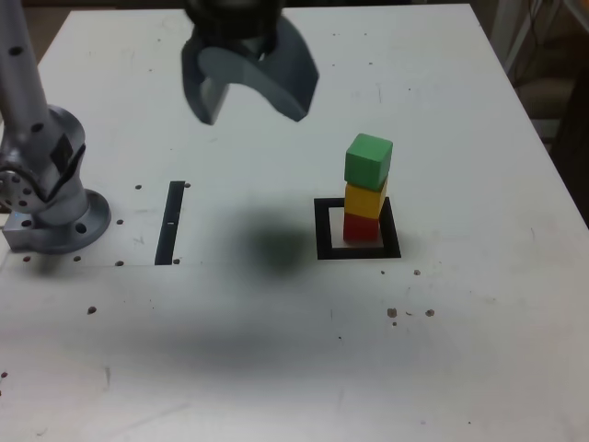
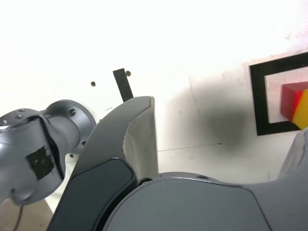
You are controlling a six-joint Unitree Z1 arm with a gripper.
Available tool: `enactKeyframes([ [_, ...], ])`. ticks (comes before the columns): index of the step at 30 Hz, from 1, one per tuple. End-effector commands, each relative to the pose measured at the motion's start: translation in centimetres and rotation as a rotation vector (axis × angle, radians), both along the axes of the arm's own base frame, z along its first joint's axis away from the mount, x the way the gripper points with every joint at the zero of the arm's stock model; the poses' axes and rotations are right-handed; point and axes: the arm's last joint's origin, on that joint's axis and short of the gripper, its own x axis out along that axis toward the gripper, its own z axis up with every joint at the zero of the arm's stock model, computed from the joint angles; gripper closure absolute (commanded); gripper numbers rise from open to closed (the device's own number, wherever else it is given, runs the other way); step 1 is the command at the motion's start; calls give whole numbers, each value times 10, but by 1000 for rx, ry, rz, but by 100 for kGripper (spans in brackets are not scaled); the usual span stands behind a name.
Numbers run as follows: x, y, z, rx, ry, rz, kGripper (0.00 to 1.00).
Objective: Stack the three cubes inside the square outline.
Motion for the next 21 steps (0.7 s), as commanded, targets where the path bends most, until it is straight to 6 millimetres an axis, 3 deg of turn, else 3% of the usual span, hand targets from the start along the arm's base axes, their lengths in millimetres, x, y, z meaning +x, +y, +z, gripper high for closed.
enactKeyframes([
  [1,-11,3,-5,-9,-6,22,0],
  [13,-63,7,-45,-90,22,143,1],
  [21,-75,5,-77,-158,45,162,1],
])
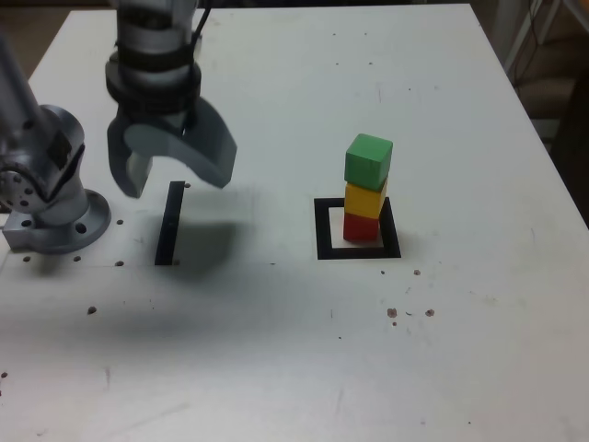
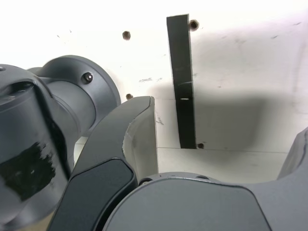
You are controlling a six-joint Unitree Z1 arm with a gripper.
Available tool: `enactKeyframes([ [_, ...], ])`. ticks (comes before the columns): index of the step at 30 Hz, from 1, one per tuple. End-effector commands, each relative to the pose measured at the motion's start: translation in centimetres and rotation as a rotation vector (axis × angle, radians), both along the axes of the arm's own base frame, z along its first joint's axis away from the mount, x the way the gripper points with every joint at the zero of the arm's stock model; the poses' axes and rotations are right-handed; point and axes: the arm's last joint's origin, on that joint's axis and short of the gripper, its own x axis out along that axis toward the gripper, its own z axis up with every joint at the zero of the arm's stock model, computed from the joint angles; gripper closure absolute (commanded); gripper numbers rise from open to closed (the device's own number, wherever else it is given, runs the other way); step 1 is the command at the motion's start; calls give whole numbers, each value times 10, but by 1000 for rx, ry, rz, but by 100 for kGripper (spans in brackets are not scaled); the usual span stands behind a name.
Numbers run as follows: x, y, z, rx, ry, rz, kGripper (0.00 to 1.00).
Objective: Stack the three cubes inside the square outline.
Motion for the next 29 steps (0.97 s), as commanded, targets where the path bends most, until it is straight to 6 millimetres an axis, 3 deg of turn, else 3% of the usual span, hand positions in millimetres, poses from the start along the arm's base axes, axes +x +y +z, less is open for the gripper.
enactKeyframes([
  [1,-1,0,-5,-5,3,5,1],
  [10,-10,0,-28,-21,28,10,1],
  [29,-24,6,-28,-14,39,33,1],
])
